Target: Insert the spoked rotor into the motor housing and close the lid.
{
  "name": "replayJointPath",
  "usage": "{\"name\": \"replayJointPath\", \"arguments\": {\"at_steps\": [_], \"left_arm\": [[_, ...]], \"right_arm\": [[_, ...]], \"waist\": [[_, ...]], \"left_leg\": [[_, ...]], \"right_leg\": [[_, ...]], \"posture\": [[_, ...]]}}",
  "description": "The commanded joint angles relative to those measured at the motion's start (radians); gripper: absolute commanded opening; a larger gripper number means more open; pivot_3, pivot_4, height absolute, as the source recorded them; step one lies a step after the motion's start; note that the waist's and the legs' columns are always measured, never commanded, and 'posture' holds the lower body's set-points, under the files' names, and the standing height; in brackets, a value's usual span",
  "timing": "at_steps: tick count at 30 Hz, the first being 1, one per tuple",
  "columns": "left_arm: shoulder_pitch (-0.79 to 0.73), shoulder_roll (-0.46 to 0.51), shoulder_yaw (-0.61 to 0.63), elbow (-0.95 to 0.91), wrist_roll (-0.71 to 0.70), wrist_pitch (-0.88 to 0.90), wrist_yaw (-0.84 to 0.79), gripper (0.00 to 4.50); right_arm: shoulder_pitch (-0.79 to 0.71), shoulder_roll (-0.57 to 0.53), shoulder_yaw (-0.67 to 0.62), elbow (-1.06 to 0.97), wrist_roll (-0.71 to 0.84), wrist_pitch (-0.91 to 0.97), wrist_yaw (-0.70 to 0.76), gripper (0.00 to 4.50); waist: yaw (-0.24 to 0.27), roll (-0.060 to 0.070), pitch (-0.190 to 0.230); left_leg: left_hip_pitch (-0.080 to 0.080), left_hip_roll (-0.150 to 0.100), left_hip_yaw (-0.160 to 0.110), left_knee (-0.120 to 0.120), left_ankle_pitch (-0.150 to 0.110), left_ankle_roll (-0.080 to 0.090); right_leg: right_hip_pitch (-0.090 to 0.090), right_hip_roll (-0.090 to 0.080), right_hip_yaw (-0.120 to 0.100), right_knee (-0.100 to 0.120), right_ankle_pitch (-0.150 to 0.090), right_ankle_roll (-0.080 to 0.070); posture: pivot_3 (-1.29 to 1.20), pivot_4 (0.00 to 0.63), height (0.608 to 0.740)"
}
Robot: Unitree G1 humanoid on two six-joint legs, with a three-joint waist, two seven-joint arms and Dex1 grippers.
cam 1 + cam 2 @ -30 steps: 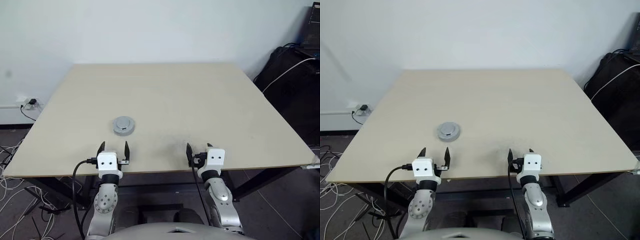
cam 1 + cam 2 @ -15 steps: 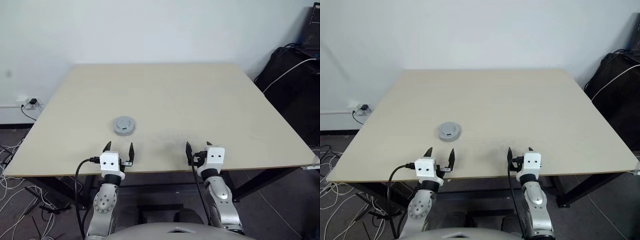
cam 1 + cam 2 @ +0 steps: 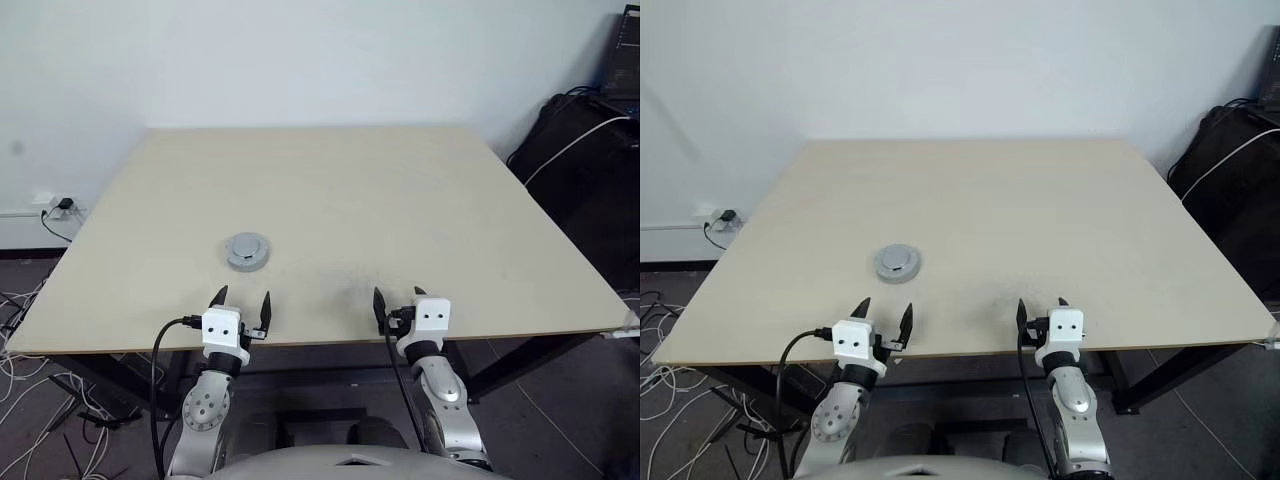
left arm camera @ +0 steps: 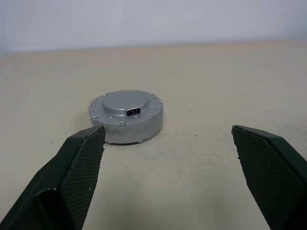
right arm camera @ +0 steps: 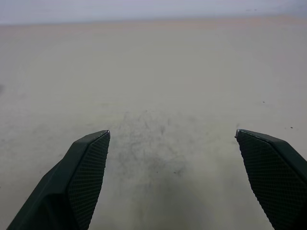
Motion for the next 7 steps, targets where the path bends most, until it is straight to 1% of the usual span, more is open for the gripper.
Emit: {"name": "replayJointPath", "arguments": {"at_steps": [1,7], "left_arm": [[-0.004,0.01,-0.01,-0.025,0.008,-0.015,-0.015,4.47],[-0.006,-0.004,0.002,-0.011,0.023,0.001,0.015,4.47]], "right_arm": [[-0.025,-0.007,-0.005,-0.002,-0.003,-0.03,0.007,4.5],[-0.032,-0.008,-0.006,0.002,-0.011,-0.033,-0.004,4.5]], "waist": [[0.0,0.0,0.0],[0.001,0.0,0.0]], "left_leg": [[0.0,0.0,0.0,0.0,0.0,0.0],[0.0,0.0,0.0,0.0,0.0,0.0]], "right_leg": [[0.0,0.0,0.0,0.0,0.0,0.0],[0.0,0.0,0.0,0.0,0.0,0.0]], "posture": [[0.0,0.0,0.74],[0.0,0.0,0.74]]}}
